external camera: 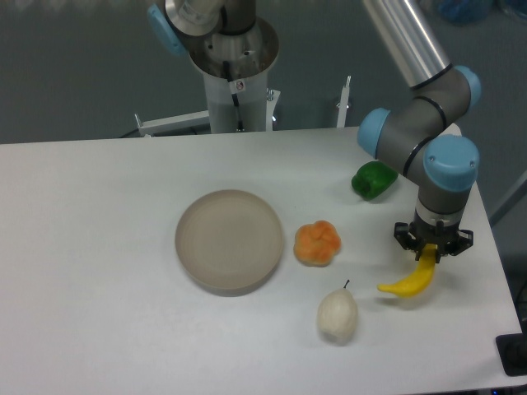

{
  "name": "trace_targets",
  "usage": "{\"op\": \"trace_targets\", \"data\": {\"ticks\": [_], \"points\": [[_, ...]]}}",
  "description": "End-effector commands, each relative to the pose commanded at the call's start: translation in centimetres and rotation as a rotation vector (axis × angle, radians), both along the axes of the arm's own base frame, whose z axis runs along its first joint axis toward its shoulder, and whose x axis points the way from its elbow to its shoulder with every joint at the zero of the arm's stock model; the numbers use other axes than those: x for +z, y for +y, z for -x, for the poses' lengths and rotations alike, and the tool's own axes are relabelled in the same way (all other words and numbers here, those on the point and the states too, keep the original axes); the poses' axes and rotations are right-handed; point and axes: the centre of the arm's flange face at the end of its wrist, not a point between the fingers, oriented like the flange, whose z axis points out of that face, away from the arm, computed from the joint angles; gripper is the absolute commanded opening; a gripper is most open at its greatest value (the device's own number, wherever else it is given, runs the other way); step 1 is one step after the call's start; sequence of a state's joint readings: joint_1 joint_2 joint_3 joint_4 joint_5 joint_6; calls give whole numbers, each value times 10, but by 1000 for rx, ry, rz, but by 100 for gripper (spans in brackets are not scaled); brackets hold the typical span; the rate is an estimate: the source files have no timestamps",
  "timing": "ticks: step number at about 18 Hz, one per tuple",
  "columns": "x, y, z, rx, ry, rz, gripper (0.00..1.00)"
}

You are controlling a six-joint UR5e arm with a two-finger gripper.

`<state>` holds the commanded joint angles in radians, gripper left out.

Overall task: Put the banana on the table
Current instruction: 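Hold the banana with its tip touching the table surface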

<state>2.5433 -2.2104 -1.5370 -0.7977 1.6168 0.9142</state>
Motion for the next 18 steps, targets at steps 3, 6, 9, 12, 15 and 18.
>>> {"op": "trace_targets", "data": {"ticks": [3,6,9,12,15,18], "points": [[-4,0,3,-3,-4,2,23],[-7,0,3,-5,-7,4,23],[-10,0,3,-8,-10,7,24],[-10,0,3,-8,-9,7,24],[-11,0,3,-11,-12,9,24],[-11,0,3,-12,-9,7,25]]}}
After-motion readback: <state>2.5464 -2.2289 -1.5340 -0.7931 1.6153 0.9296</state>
